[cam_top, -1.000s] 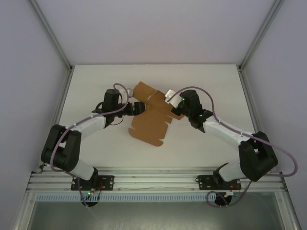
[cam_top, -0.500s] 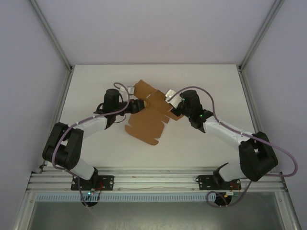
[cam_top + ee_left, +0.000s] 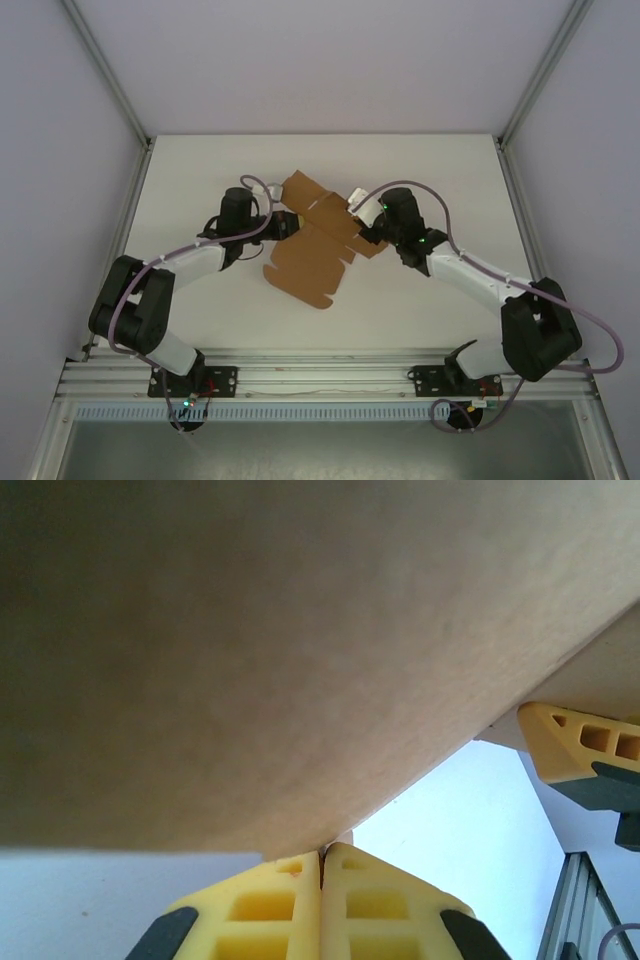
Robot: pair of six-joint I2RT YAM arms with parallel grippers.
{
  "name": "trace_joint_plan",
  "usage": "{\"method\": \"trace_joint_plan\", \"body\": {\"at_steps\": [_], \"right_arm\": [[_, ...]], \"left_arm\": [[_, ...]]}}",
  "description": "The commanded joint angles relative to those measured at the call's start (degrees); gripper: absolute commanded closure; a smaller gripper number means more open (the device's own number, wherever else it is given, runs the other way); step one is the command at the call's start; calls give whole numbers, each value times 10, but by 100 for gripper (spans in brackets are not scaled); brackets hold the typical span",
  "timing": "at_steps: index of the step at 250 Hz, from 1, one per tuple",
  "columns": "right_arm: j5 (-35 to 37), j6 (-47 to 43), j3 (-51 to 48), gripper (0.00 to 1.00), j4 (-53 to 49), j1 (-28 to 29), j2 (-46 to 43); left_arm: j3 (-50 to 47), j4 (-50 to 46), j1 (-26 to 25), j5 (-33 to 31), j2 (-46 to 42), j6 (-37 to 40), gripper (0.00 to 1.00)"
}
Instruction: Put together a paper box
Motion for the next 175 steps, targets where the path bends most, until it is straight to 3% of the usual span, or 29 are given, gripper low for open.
{"method": "trace_joint_plan", "body": {"at_steps": [1, 25, 123, 142, 175], "right_arm": [[11, 2, 9, 84, -22, -21, -25], [4, 0, 6, 88, -40, -29, -30], [9, -21, 2, 83, -97, -62, -30], [-19, -22, 5, 85, -99, -67, -29], [-51, -23, 21, 78, -97, -68, -14]], "left_arm": [[5, -29, 1, -11, -13, 20, 100], [4, -37, 1, -16, -17, 22, 100], [4, -38, 1, -15, -21, 24, 100], [5, -35, 1, -3, -20, 28, 100], [11, -28, 0, 38, -12, 39, 100]]}}
